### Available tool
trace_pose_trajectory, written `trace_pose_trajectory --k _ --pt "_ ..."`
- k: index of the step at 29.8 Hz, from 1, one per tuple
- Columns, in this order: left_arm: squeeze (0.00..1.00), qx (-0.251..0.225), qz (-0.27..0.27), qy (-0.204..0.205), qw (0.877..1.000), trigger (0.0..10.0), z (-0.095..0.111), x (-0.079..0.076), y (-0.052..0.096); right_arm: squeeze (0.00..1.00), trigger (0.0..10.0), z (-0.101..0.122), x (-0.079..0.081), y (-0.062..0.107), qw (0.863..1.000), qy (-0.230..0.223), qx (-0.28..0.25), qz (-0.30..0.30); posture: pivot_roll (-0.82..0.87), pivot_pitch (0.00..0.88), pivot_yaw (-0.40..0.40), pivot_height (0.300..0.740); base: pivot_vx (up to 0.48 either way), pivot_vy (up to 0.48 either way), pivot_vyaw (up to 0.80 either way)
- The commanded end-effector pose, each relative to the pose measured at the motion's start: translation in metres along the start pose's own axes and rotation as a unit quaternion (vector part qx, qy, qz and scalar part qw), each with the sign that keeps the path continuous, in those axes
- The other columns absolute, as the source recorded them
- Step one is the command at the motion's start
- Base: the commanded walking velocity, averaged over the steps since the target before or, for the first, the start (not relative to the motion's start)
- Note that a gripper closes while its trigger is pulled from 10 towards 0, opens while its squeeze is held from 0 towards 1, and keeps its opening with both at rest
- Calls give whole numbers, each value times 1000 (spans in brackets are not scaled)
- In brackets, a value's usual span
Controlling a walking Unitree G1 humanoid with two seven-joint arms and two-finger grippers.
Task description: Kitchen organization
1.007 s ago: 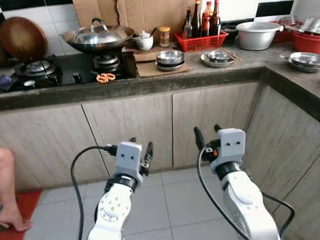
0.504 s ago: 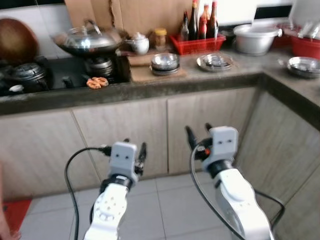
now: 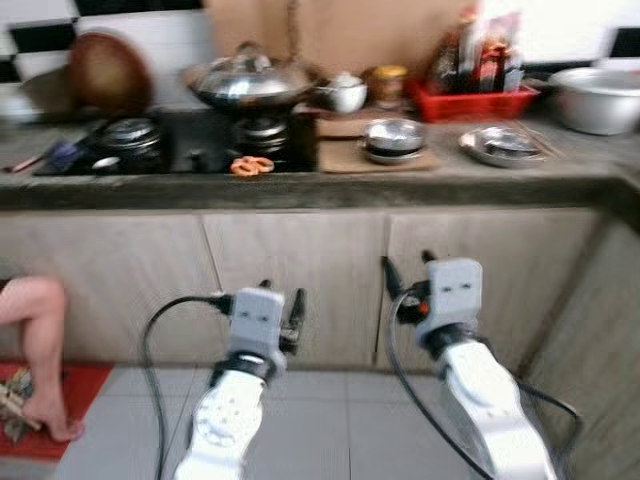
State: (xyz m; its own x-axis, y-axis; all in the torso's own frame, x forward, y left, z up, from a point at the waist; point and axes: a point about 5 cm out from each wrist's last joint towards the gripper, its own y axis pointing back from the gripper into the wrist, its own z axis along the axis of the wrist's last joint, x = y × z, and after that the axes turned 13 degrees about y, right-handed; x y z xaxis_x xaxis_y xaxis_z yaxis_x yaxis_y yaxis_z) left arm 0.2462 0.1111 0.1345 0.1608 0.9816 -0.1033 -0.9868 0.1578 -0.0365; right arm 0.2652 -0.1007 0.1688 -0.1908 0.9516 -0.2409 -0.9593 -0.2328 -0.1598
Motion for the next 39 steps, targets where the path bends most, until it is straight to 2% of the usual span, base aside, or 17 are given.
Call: trace_pose_trajectory --k 1,29,39 --pt "0 -9 -16 3 1000 10000 4 -10 -1 0 10000 -3 -11 2 1000 4 5 -20 30 6 12 740 319 0 0" --pt "0 -12 -19 3 1000 10000 4 -11 -2 0 10000 0 -15 -3 999 11 -3 -29 31 2 8 740 337 0 0" --pt "0 -7 -40 12 999 10000 0 -25 2 0 10000 2 -27 -15 997 60 -16 -37 36 0 4 740 354 0 0"
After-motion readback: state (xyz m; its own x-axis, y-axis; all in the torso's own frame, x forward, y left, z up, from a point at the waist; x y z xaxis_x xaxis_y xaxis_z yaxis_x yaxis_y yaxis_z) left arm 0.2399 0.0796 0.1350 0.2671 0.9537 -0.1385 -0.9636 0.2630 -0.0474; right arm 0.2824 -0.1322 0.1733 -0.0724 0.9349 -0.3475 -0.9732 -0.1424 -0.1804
